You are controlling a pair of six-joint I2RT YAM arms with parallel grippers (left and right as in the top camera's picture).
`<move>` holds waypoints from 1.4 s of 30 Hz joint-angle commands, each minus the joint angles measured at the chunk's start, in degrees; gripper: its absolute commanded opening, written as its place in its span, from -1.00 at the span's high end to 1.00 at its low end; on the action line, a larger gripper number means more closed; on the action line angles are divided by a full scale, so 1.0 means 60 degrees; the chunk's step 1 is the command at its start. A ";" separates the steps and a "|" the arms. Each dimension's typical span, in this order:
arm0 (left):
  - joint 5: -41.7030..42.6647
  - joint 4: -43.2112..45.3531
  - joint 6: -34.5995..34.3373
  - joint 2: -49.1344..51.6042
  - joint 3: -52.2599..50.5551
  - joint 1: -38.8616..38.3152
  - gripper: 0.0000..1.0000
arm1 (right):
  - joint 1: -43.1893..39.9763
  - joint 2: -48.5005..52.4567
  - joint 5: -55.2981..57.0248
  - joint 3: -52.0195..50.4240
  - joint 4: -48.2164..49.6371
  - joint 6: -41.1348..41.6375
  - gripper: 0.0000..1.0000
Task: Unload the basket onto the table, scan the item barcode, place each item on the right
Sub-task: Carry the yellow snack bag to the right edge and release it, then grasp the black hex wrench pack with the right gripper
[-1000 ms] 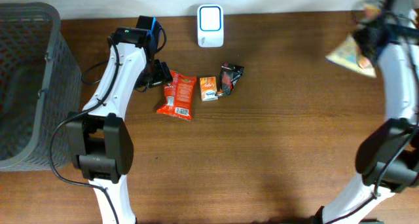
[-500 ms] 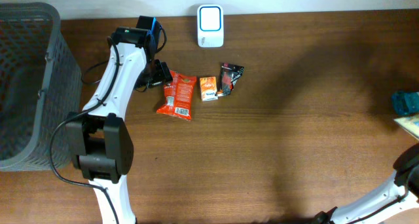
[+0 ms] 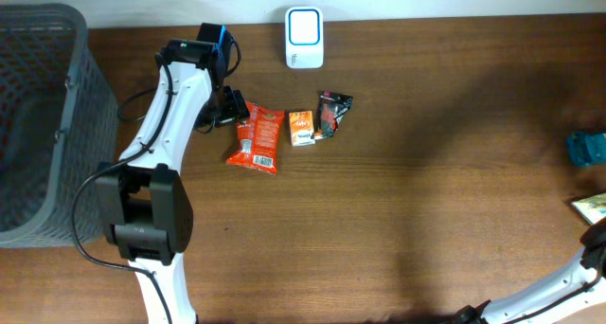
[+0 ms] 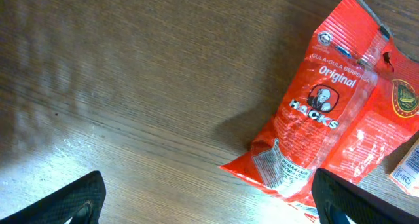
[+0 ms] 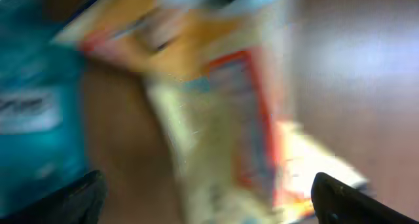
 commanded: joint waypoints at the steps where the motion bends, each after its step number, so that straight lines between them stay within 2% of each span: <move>1: -0.0127 -0.0018 -0.0087 -0.0164 -0.0029 -0.0004 -0.98 | 0.0248 -0.0452 -0.5814 0.0040 0.0259 -0.2546 -0.97; 3: -0.0127 -0.0015 -0.0087 -0.0164 -0.0029 -0.0004 -0.98 | 0.0641 -0.0448 -0.8211 0.0040 0.0302 -0.3526 -0.97; 6: -0.0127 -0.0015 -0.0087 -0.0164 -0.0029 -0.0004 -0.98 | 0.1665 -0.0444 -0.8721 0.0033 0.0208 -0.3843 -0.97; 11: -0.0127 -0.0015 -0.0087 -0.0164 -0.0029 -0.0004 -0.98 | 0.3982 -0.0404 -0.7329 0.0018 0.0182 -0.3840 -0.97; 16: -0.0127 -0.0015 -0.0087 -0.0164 -0.0029 -0.0004 -0.98 | 0.6743 -0.0142 -0.6801 0.0018 0.0255 -0.3836 -0.96; 17: -0.0127 -0.0015 -0.0087 -0.0164 -0.0029 -0.0004 -0.98 | 0.7231 -0.0102 -0.6506 0.0018 0.0270 -0.3836 -0.89; 19: -0.0127 -0.0015 -0.0087 -0.0164 -0.0029 -0.0004 -0.98 | 0.8306 0.0007 -0.5566 0.0018 0.0463 -0.3654 -0.46; 24: -0.0127 -0.0015 -0.0087 -0.0164 -0.0029 -0.0004 -0.98 | 1.0378 0.0317 -0.3173 0.0018 0.1370 -0.2291 -0.46; 26: -0.0127 -0.0015 -0.0087 -0.0164 -0.0029 -0.0004 -0.98 | 1.1052 0.0484 -0.3085 0.0018 0.1927 -0.1956 -0.40; 31: -0.0127 -0.0015 -0.0087 -0.0164 -0.0029 -0.0004 -0.98 | 1.2203 0.0969 -0.2922 0.0018 0.2958 -0.1953 -0.38; 34: -0.0127 -0.0018 -0.0087 -0.0164 -0.0029 0.0000 -0.98 | 1.2509 0.1228 -0.1905 0.0018 0.2943 -0.1461 -0.31; 37: -0.0127 -0.0015 -0.0087 -0.0164 -0.0029 -0.0004 -0.98 | 1.2619 0.1421 -0.1541 0.0011 0.2823 -0.1096 -0.19; 42: -0.0127 -0.0015 -0.0087 -0.0164 -0.0029 0.0000 -0.98 | 1.2615 0.1501 -0.1260 0.0011 0.2492 -0.1035 0.21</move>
